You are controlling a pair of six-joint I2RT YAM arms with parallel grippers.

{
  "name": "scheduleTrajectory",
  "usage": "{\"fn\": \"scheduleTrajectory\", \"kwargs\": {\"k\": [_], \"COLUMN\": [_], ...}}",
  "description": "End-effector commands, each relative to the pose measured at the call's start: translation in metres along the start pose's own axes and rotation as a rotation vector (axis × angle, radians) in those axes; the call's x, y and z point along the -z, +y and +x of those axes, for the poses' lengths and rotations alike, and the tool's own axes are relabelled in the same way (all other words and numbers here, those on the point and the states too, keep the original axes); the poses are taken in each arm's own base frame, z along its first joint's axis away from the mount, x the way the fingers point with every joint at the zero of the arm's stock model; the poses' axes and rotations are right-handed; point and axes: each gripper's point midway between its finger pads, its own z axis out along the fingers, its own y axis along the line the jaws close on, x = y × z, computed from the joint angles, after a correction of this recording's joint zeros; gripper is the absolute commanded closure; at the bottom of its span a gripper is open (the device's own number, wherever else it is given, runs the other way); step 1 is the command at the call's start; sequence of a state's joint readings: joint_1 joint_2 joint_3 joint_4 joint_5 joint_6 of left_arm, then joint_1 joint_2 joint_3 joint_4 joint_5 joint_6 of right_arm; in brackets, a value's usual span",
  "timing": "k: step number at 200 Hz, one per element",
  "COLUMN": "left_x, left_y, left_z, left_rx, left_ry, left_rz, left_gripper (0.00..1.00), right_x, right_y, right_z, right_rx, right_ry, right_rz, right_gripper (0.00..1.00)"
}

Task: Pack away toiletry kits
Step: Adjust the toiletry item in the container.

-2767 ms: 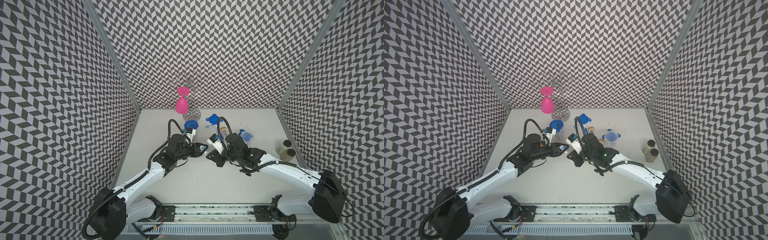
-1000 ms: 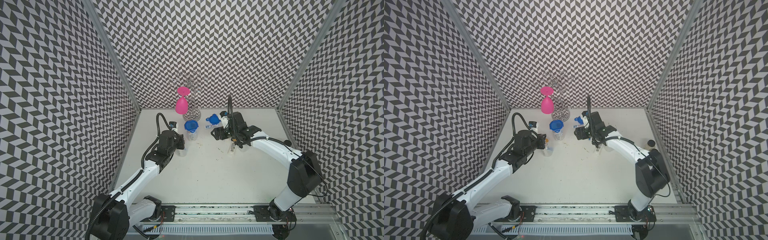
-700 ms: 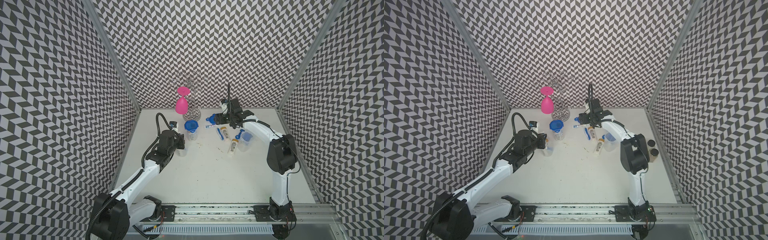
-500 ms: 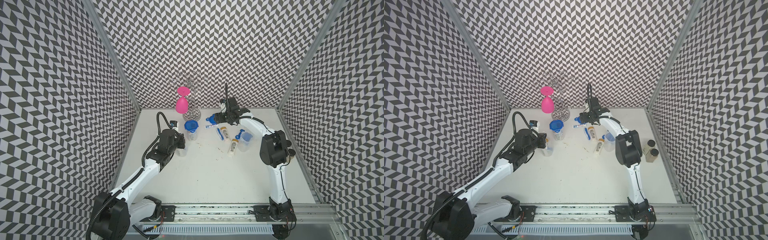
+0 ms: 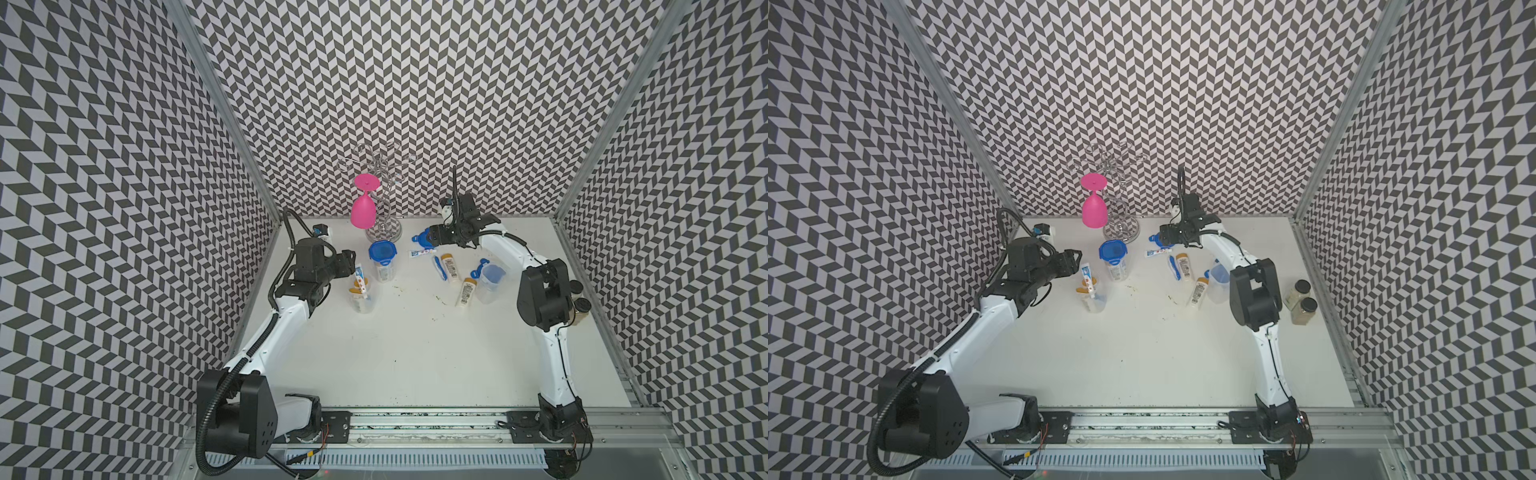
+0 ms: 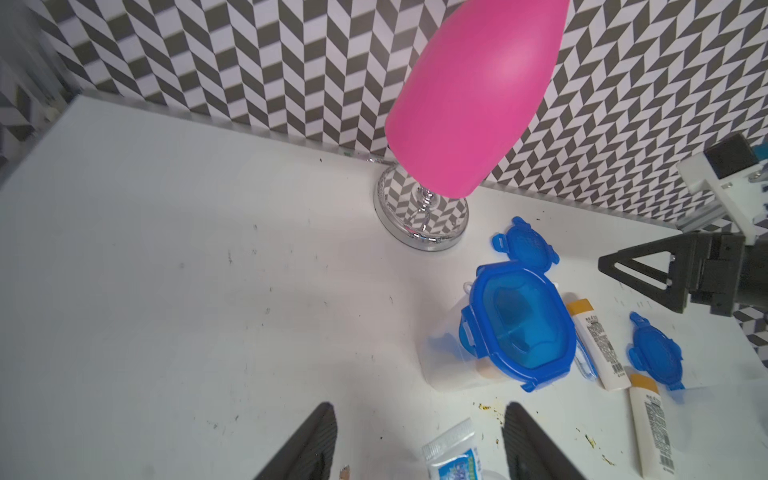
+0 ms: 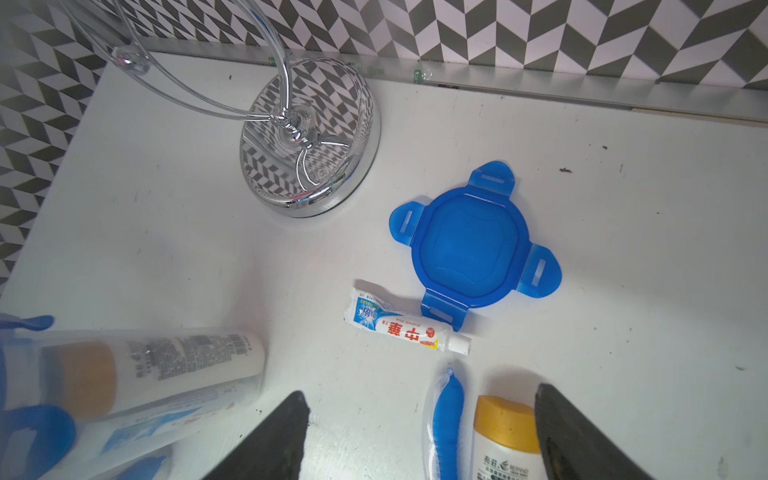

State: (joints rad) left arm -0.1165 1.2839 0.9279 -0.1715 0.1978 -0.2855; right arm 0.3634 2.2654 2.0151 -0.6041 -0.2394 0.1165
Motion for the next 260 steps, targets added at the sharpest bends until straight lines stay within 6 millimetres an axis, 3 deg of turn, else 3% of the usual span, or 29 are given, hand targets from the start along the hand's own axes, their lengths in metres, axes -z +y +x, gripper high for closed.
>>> {"fn": "scheduleTrajectory", "kwargs": {"k": [1, 36, 82, 141, 229, 260], "left_x": [0.003, -0.003, -0.014, -0.019, -0.025, -0.025], "left_y": [-0.024, -0.034, -0.021, -0.021, -0.022, -0.022], "left_z": [0.001, 0.011, 0.017, 0.036, 0.041, 0.041], "left_rx": [-0.023, -0.018, -0.017, -0.002, 0.012, 0.012], "left_ry": [0.042, 0.054, 0.08, 0.115, 0.125, 0.125], "left_rz": [0.149, 0.239, 0.194, 0.228, 0.25, 0.248], "left_gripper": [0.31, 0.3, 0.28, 0.33, 0.61, 0.77], "right_x": [-0.001, 0.005, 0.012, 0.022, 0.031, 0.031], "right_y": [0.015, 0.03, 0.034, 0.047, 0.048, 0.048], "right_z": [0.0, 0.006, 0.005, -0.006, -0.01, -0.011], "right_rx": [-0.008, 0.001, 0.006, 0.01, 0.018, 0.016], "right_ry": [-0.006, -0.008, -0.013, -0.045, -0.064, -0.066], "right_rz": [-0.09, -0.145, -0.152, -0.211, -0.203, -0.203], "right_gripper": [0.16, 0.15, 0.15, 0.15, 0.15, 0.15]}}
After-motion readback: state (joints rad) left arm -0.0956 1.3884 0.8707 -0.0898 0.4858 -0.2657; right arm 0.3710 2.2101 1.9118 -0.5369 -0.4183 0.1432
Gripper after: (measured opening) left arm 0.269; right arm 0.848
